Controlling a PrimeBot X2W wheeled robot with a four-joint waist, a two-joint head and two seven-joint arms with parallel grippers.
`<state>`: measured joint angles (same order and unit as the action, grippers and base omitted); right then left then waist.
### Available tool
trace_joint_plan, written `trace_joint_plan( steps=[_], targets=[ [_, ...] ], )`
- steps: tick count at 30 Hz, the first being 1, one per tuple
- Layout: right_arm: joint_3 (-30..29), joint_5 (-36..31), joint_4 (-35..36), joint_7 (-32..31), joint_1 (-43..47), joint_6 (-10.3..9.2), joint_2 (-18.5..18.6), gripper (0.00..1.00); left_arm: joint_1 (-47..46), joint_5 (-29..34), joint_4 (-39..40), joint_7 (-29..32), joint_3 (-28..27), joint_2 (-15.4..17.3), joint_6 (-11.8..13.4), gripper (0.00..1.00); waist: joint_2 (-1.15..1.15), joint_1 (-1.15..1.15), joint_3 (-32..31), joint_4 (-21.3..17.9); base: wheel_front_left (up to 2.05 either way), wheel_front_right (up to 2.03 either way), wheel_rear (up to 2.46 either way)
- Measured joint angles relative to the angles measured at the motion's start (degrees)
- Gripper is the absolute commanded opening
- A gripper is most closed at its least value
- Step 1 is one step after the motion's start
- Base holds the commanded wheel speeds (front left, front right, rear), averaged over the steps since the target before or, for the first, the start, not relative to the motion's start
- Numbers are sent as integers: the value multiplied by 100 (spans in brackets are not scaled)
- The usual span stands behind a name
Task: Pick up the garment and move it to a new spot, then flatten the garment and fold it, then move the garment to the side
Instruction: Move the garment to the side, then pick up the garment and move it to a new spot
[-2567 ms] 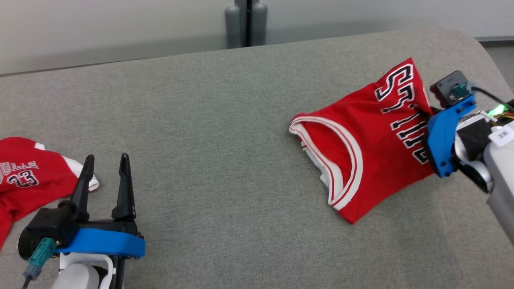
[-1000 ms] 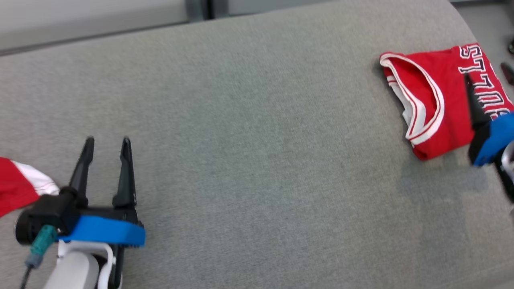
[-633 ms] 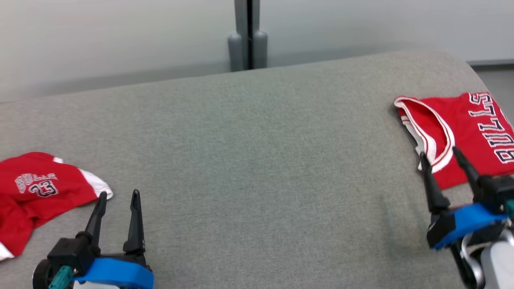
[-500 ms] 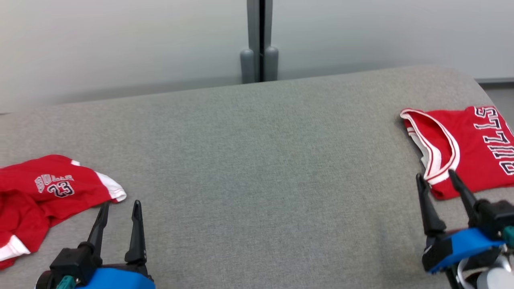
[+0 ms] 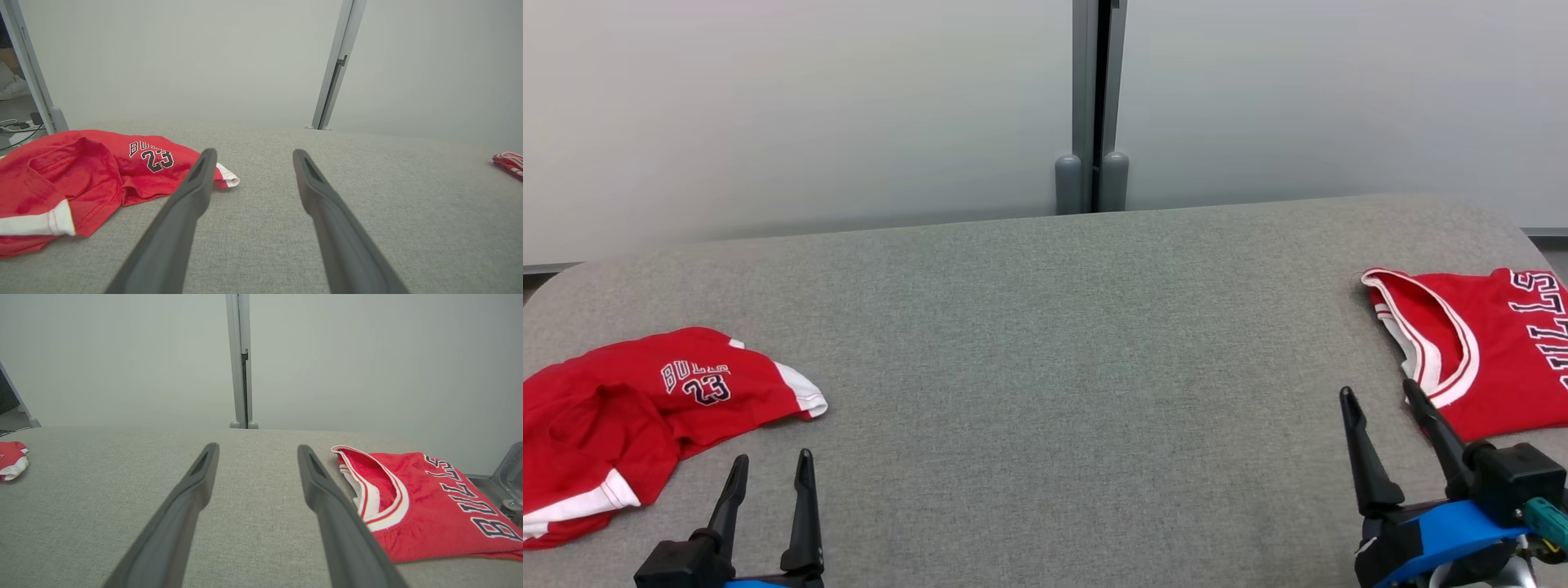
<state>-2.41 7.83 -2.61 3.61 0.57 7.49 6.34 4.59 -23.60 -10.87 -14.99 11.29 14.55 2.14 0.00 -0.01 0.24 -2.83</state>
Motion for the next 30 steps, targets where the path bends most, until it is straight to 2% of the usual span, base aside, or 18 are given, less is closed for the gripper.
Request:
trace_joint_plan(
  steps=[19, 26, 30],
  targets=[
    [35, 84, -114, 33, -11, 0, -49, 100, -7, 42, 54, 2, -49, -21, 7, 100, 0, 2, 132, 139, 0, 0, 0],
    [22, 105, -172, 35, -7, 0, -77, 100, -86, 43, 83, 29, -40, 13, 33, 100, 0, 2, 173, 477, 0, 0, 0],
    [86, 121, -188, 51, -18, -1, -101, 100, -111, 42, 109, 54, -38, 68, 41, 100, 0, 2, 193, 921, 0, 0, 0]
  ],
)
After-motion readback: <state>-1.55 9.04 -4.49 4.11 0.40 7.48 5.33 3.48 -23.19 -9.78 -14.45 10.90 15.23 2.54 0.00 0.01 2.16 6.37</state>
